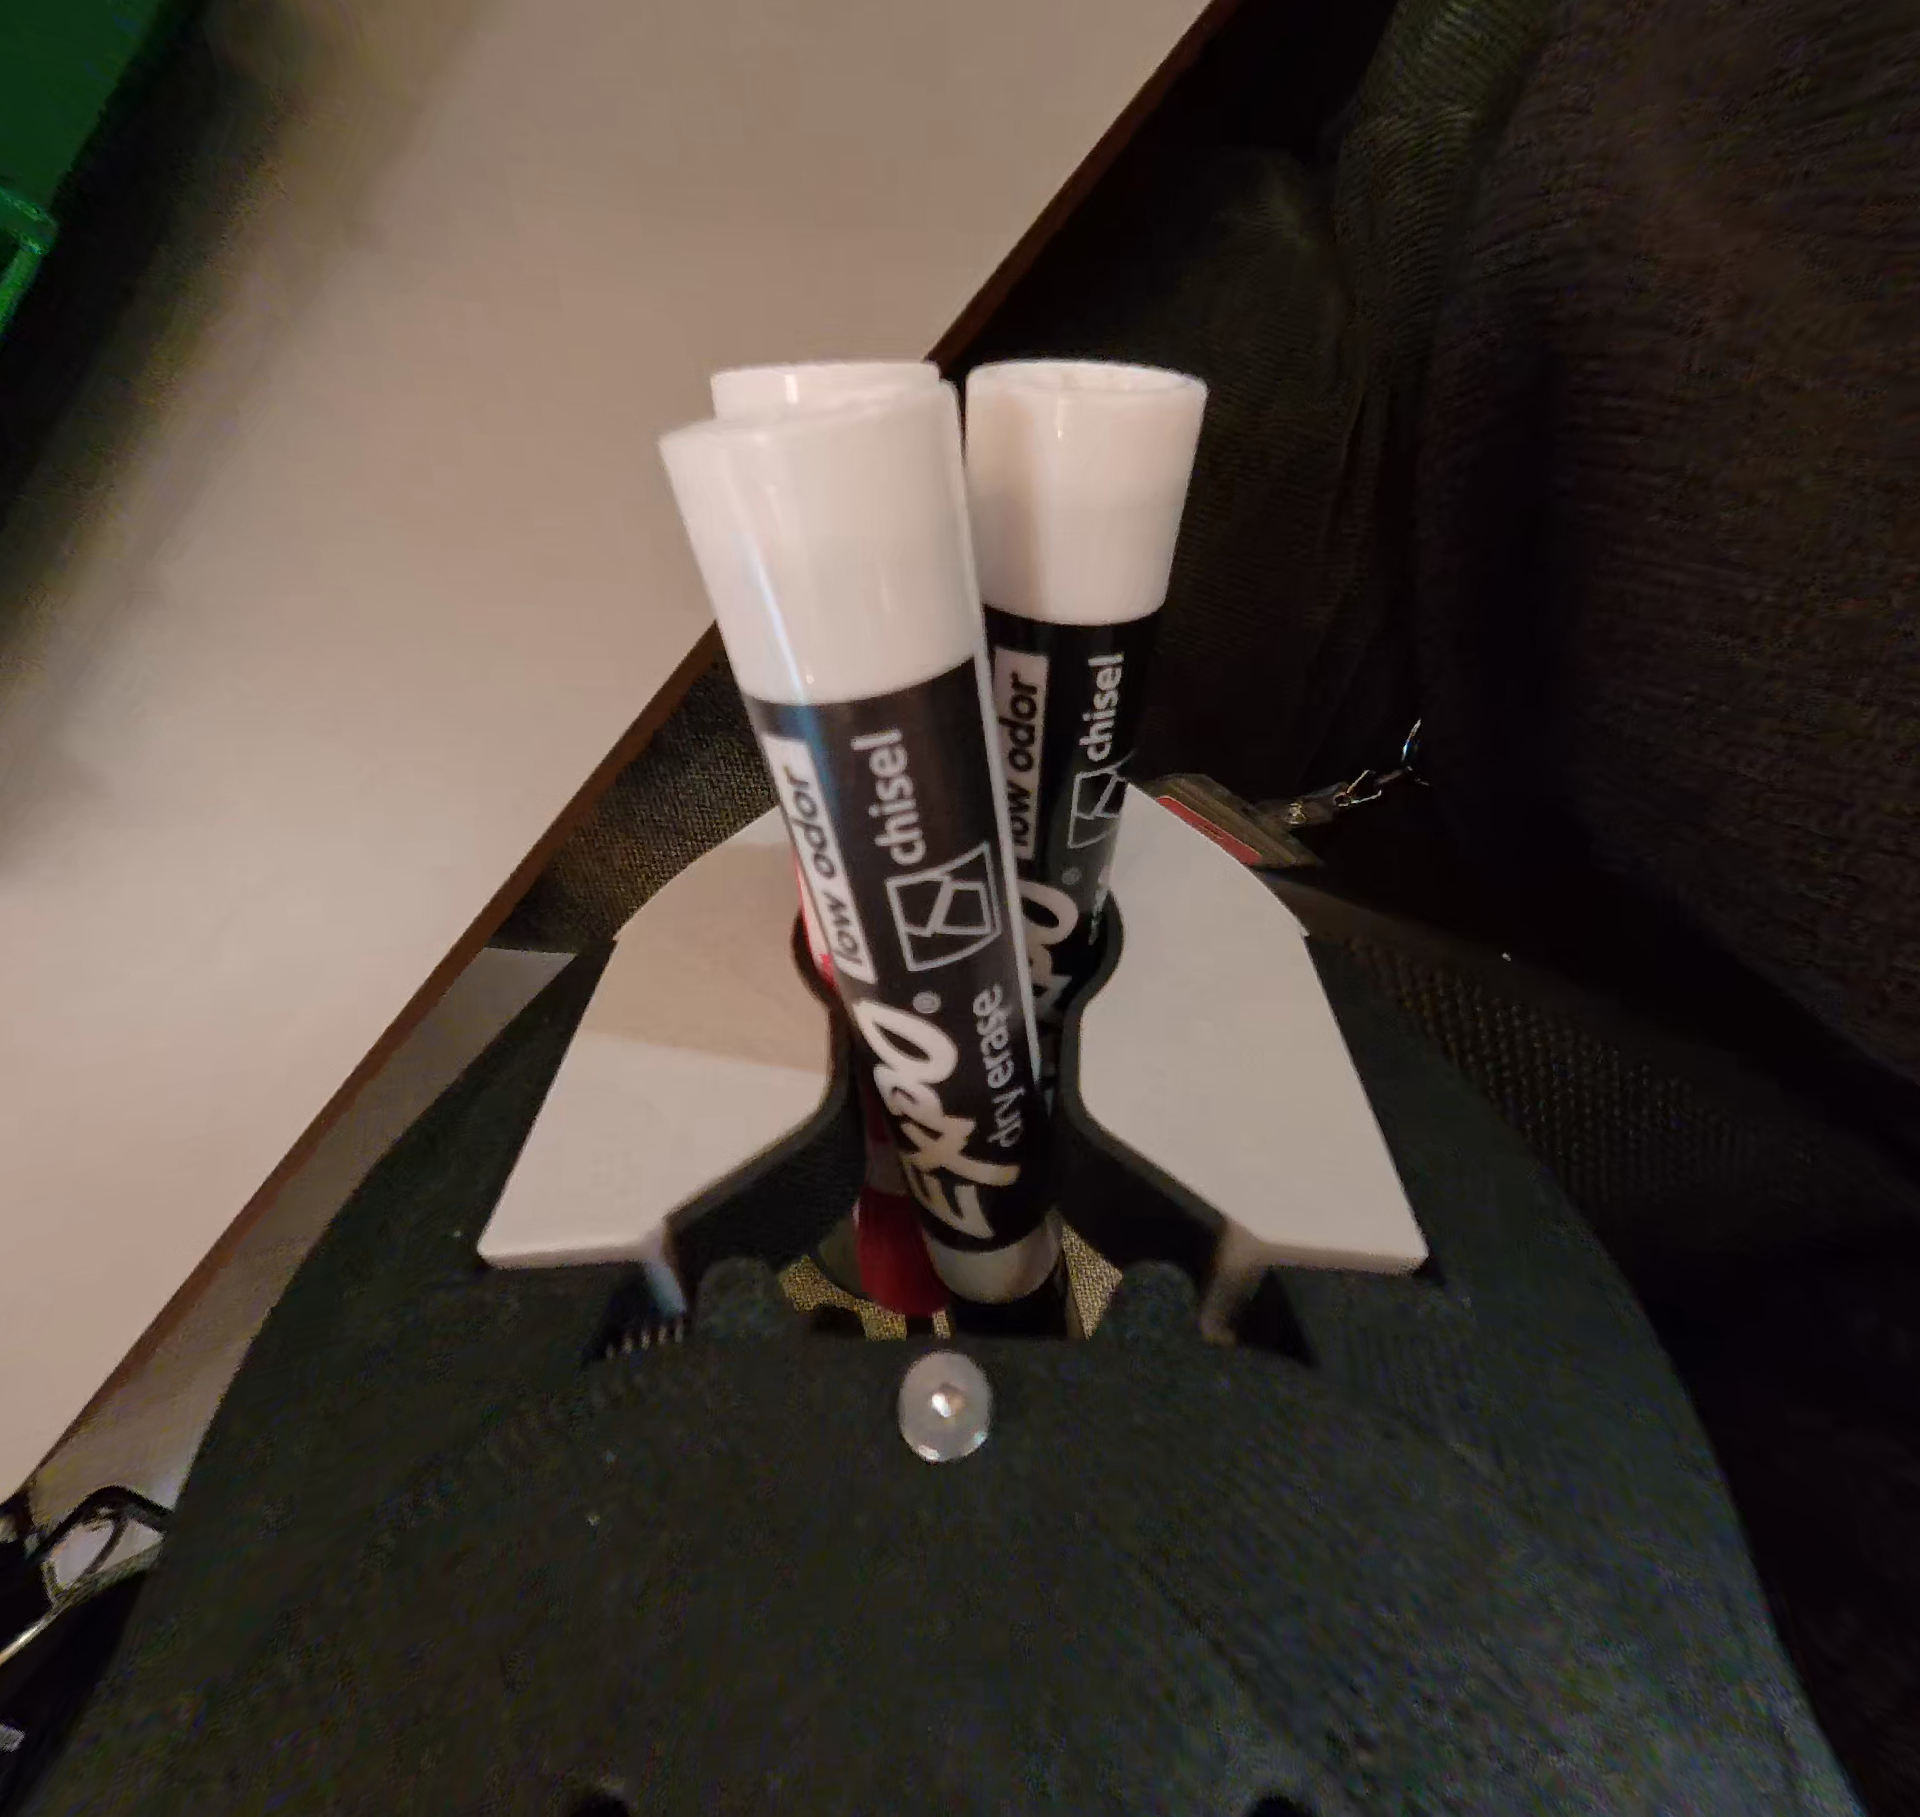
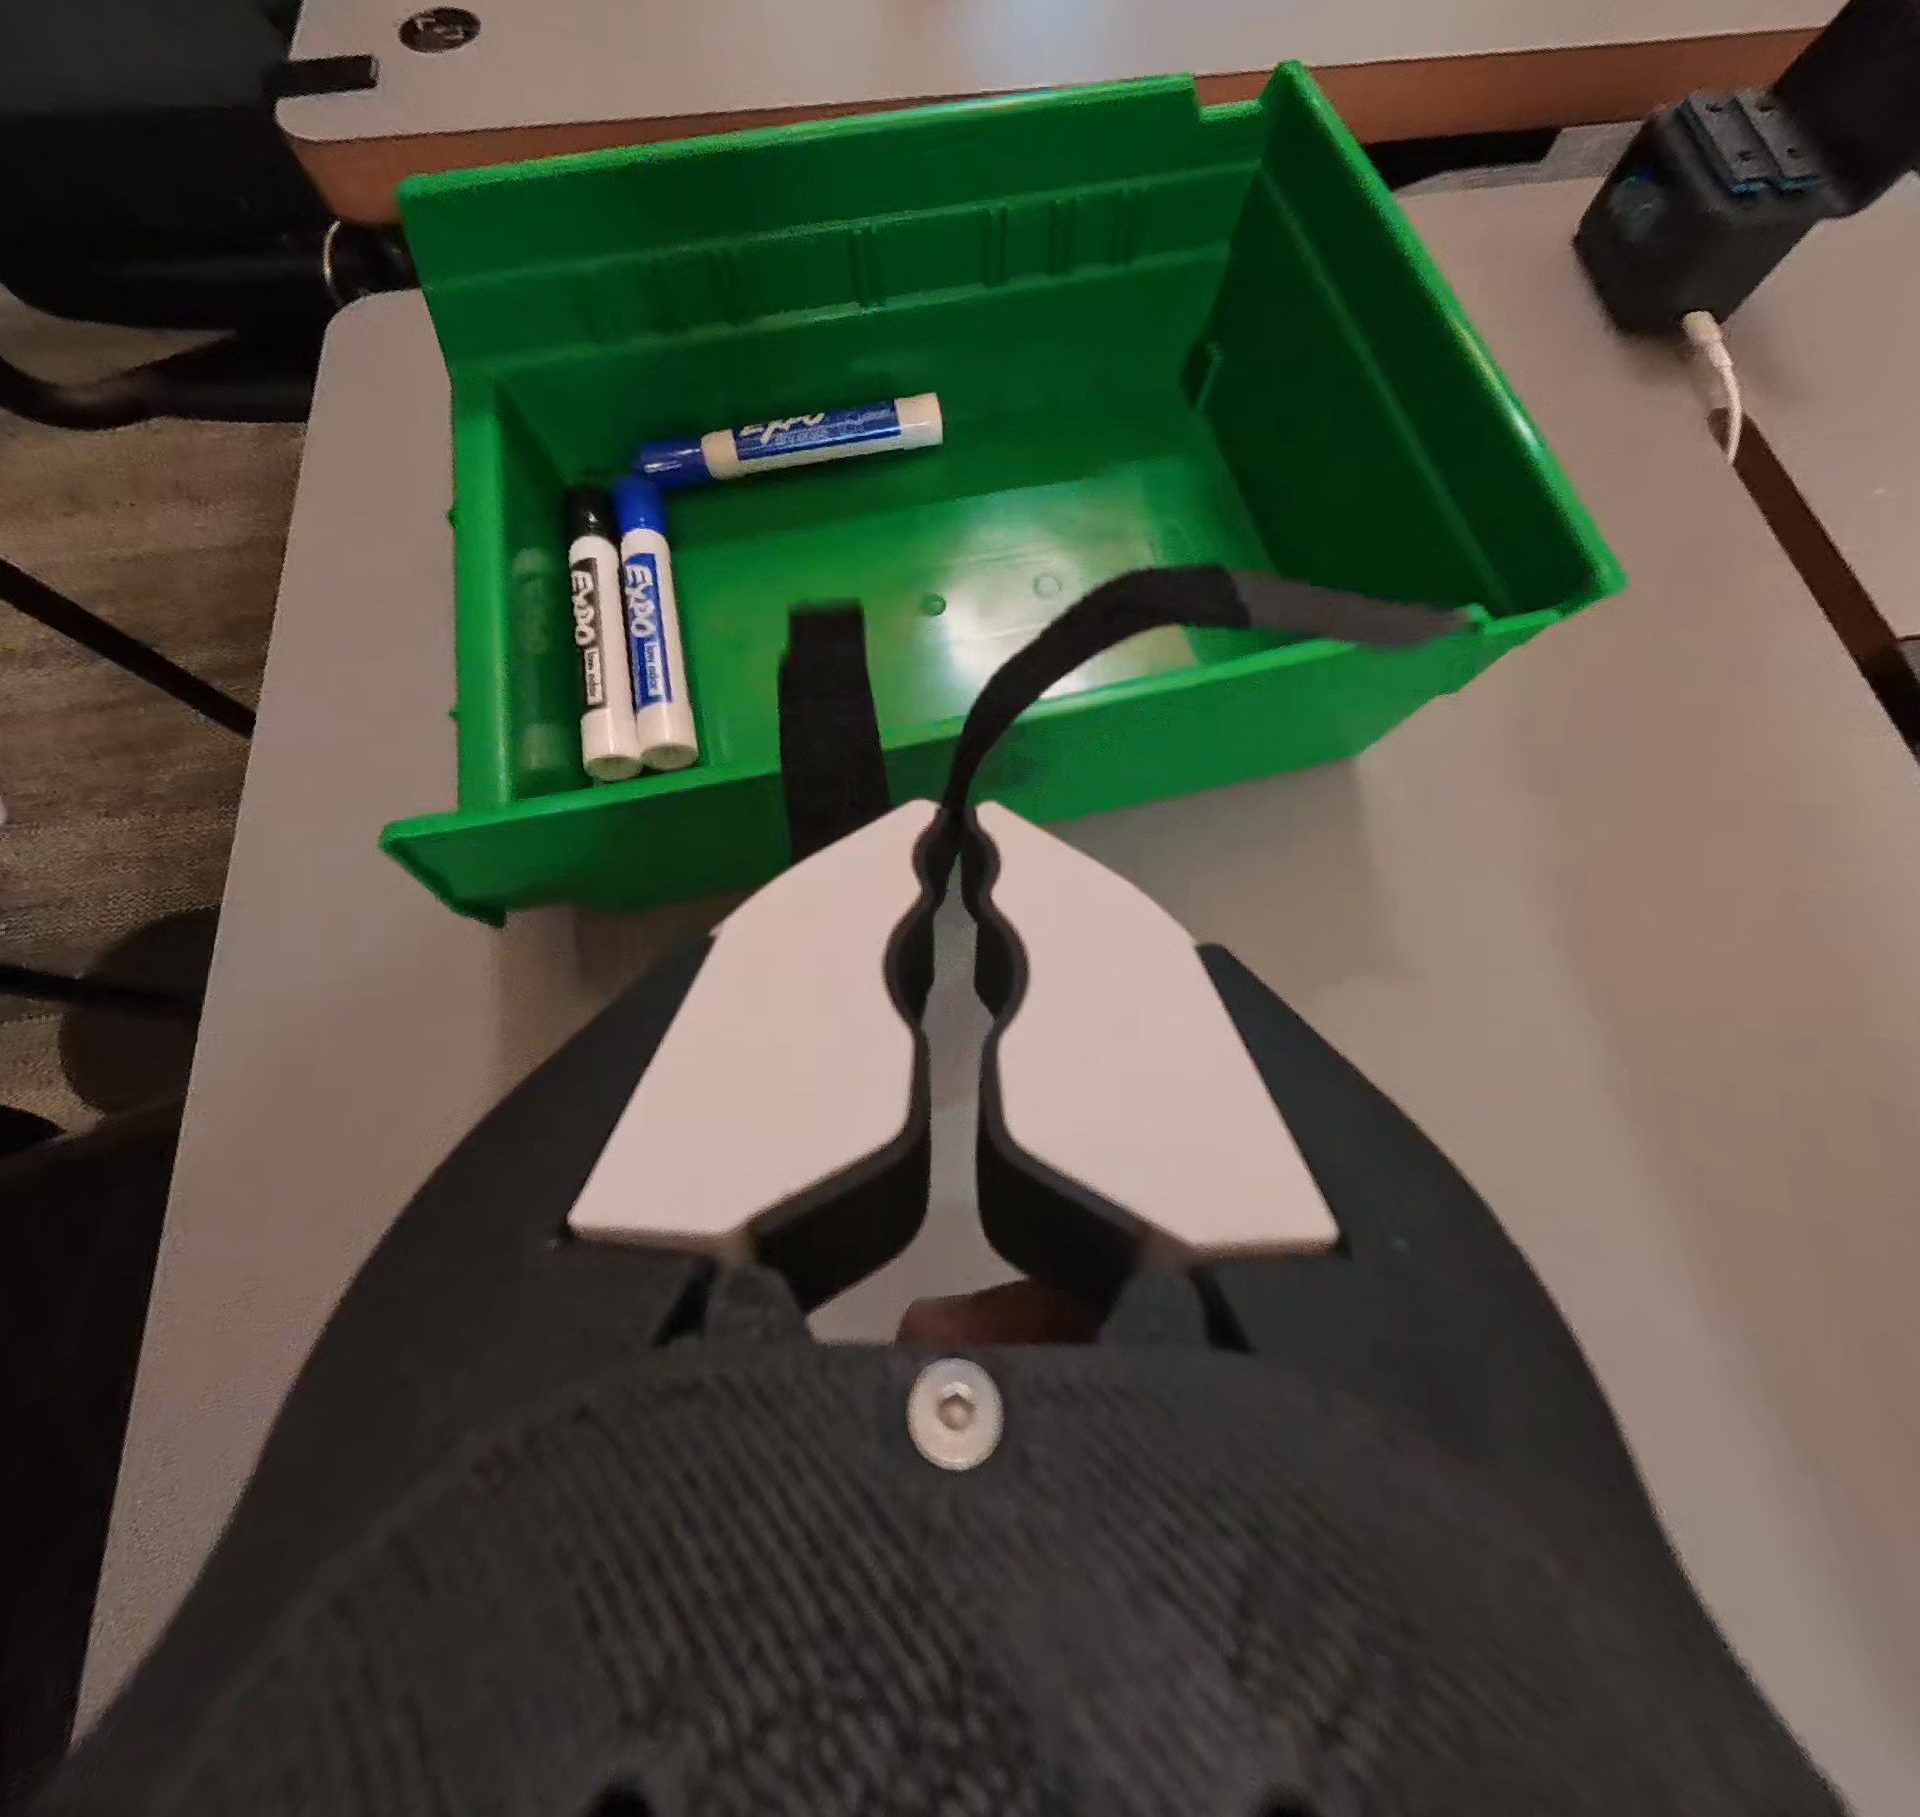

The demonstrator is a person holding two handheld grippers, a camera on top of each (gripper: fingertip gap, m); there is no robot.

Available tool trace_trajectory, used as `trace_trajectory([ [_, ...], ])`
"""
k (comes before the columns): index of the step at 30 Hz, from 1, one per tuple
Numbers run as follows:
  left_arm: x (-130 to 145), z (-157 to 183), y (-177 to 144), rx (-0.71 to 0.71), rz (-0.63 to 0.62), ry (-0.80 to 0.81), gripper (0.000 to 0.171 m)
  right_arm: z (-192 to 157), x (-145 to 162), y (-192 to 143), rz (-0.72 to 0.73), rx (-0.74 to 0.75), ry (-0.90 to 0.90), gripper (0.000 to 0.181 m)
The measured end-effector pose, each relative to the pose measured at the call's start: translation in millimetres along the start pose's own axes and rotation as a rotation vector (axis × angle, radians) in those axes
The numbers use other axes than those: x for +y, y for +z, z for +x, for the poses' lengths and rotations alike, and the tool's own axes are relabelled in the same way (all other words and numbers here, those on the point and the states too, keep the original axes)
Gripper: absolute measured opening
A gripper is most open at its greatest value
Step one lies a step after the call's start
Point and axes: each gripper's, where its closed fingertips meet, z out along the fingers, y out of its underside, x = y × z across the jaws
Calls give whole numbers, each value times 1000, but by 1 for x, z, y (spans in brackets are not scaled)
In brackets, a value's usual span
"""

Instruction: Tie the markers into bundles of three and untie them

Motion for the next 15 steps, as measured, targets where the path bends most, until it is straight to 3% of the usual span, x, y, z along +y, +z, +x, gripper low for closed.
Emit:
trace_trajectory([
  [9,-9,4,1,2,-20,16,43,1,6,20,-58,174,-116,2],
  [15,-7,3,1,7,-18,10,43,18,16,27,-63,299,-34,2],
])
